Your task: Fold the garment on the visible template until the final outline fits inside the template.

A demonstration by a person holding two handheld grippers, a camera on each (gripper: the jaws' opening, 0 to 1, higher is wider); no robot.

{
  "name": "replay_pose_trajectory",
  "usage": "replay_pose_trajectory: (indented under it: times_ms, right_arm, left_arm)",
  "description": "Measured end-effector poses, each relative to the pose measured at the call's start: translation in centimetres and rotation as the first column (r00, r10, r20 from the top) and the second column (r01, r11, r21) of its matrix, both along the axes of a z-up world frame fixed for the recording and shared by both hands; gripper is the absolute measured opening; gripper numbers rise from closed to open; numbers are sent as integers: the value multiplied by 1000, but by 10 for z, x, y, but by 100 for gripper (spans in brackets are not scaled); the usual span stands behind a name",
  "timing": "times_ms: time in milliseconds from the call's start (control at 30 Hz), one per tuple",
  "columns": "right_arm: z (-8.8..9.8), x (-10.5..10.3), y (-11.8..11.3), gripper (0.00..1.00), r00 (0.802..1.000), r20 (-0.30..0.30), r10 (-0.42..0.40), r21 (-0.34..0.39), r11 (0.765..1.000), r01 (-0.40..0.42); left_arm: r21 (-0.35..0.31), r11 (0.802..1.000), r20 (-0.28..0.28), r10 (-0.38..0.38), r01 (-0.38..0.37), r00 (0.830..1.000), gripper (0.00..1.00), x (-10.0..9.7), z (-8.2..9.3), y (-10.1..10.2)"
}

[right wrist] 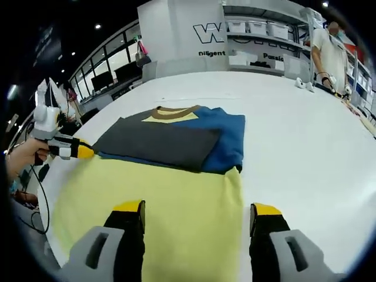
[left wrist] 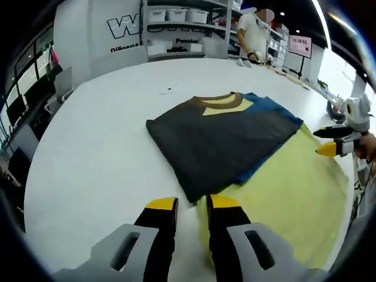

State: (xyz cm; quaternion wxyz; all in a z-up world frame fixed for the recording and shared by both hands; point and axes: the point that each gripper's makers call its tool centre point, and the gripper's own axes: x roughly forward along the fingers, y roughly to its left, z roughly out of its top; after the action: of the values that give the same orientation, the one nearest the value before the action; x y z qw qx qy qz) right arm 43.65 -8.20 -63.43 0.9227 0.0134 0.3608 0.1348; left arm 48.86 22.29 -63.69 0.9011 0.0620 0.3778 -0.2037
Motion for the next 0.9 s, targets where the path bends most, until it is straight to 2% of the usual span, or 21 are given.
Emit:
replay_pose_trajectory:
  times_ms: [233,367,600,733,900]
  right_arm:
    - [1,10,-19,48,996,32,-78,11,997,78]
    - [2,18,-23,41,994,49,-98,21,995,97]
    - [-1,30,-28,15,992,75,-103,-21,994,105]
    - [-7,31,-31,2,992,53,-116,-39,992,118]
    - [-7,29,-28,0,991,52,-124,-41,991,126]
  left_arm:
    - [-10,1000,0,4,-4,1000,10,-2,-1,-1]
    - [-15,1000,7,6,-6,1000,8,-3,-1,-2]
    - [-54,998,-13,36,-36,999,2,-5,-3,-4]
    - [-39,999,-13,31,-31,999,2,-4,-3,-3]
    - [-38,999,-12,37,-38,999,1,-4,-3,0]
